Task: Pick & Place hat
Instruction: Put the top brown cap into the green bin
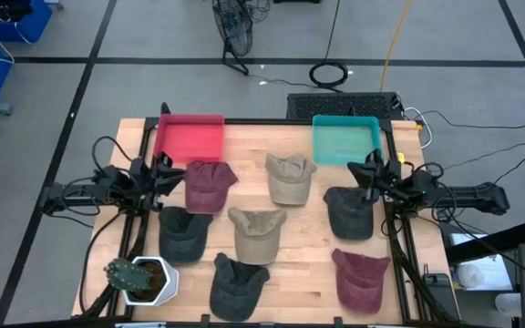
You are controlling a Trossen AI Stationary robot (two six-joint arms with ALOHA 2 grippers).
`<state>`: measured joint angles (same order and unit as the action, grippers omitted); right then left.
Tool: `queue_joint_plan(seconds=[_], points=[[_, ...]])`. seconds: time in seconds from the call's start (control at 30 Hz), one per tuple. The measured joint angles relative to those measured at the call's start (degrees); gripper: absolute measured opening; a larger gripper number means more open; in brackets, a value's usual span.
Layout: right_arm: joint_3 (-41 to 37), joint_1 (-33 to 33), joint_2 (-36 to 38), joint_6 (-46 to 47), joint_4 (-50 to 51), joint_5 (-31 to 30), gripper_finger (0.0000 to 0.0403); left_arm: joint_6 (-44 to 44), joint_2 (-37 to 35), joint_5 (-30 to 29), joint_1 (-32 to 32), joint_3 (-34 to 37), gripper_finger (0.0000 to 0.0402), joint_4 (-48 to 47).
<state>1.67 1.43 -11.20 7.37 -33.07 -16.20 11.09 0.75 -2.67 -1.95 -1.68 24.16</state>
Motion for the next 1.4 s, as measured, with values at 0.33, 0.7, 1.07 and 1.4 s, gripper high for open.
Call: queue_joint_plan(seconds=[0.33, 0.7, 1.07, 1.4], points=[[5.7, -0.1, -19.4, -1.8, 2.1, 6.0, 0.0006, -0.1, 16.8, -0.4, 0.0, -7.4, 0.0090, -0.4], [19.7, -7.7, -39.8, -13.6, 0.4, 2.3, 0.0118, -7.9, 39.4, -0.3, 0.2, -20.8, 0.0090, -0.5], [34.1, -16.4, -62.3, -25.1, 8.2, -9.2, 0.0144, -7.3, 42.1, -0.2, 2.9, -23.4, 0.0090, -0.4], [38.1, -22.0, -75.1, -29.3, 9.2, -21.2, 0.0144, -8.0, 42.0, -0.4, 4.3, -23.4, 0.0090, -0.4]])
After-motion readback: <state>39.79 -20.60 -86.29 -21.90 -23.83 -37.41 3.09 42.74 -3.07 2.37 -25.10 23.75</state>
